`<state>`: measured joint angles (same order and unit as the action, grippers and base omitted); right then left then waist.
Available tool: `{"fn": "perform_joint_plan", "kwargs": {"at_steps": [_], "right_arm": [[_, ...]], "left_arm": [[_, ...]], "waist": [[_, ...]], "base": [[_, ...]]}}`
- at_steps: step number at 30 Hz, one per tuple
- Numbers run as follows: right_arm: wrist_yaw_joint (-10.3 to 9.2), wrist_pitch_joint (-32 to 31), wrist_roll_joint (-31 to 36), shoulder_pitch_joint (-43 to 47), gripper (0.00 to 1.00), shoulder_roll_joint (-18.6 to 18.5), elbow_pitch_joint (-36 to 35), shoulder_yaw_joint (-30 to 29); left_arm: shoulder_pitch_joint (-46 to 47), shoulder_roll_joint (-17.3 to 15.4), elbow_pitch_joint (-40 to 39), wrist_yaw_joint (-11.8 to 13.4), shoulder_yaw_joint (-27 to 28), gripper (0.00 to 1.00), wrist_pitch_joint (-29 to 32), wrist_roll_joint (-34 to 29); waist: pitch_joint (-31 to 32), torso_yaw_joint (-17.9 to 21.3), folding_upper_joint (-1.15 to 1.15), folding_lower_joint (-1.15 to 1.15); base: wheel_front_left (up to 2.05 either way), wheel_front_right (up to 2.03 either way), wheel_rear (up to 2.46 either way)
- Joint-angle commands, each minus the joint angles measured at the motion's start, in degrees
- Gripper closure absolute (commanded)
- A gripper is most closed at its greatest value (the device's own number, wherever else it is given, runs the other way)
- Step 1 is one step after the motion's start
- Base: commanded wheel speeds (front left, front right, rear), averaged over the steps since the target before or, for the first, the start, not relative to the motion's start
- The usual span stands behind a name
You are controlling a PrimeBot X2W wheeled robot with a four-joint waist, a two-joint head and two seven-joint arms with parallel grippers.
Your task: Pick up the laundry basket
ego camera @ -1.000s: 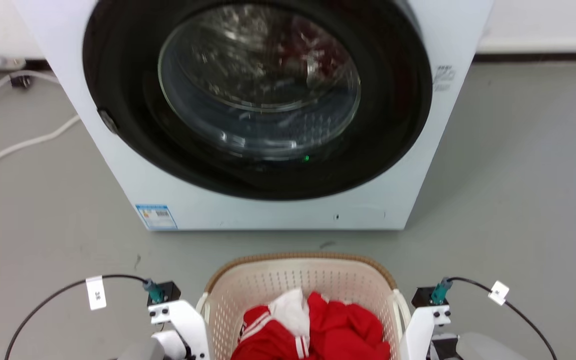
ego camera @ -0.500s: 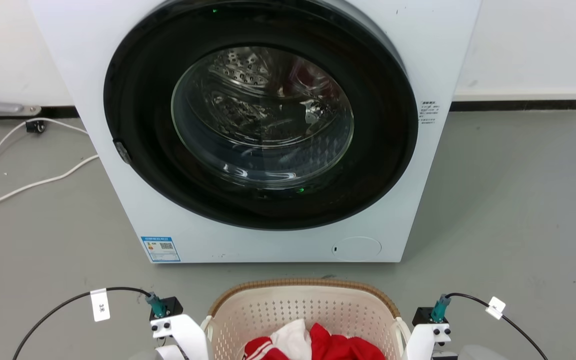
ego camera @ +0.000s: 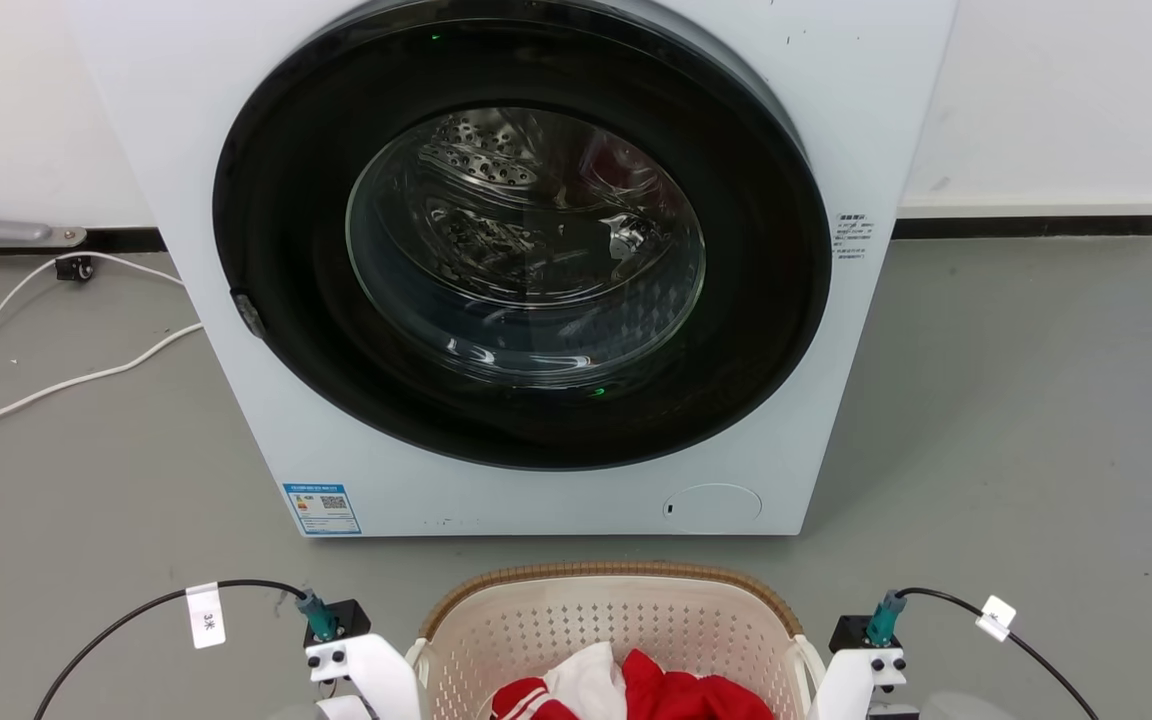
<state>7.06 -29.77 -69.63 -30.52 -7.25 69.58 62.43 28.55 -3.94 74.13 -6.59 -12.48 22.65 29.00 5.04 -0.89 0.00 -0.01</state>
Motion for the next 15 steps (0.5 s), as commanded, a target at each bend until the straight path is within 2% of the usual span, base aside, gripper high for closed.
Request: {"fn": "perform_joint_plan", "kwargs": {"at_steps": [1, 15], "right_arm": [[0.78, 0.14, -0.28, -0.75, 1.0, 0.89, -0.85, 0.15], [0.78, 0.18, -0.97, -1.92, 1.0, 0.96, -0.79, 0.9]], "left_arm": [[1.2, 0.98, -0.52, -0.23, 0.04, 1.0, -0.28, 0.73], [2.24, 0.83, -0.5, 0.25, -0.78, 1.0, -0.55, 1.2]], "waist": [[-0.02, -0.03, 0.0, 0.01], [-0.11, -0.26, 0.0, 0.01]], "base": [[0.0, 0.0, 0.0], [0.0, 0.0, 0.0]]}}
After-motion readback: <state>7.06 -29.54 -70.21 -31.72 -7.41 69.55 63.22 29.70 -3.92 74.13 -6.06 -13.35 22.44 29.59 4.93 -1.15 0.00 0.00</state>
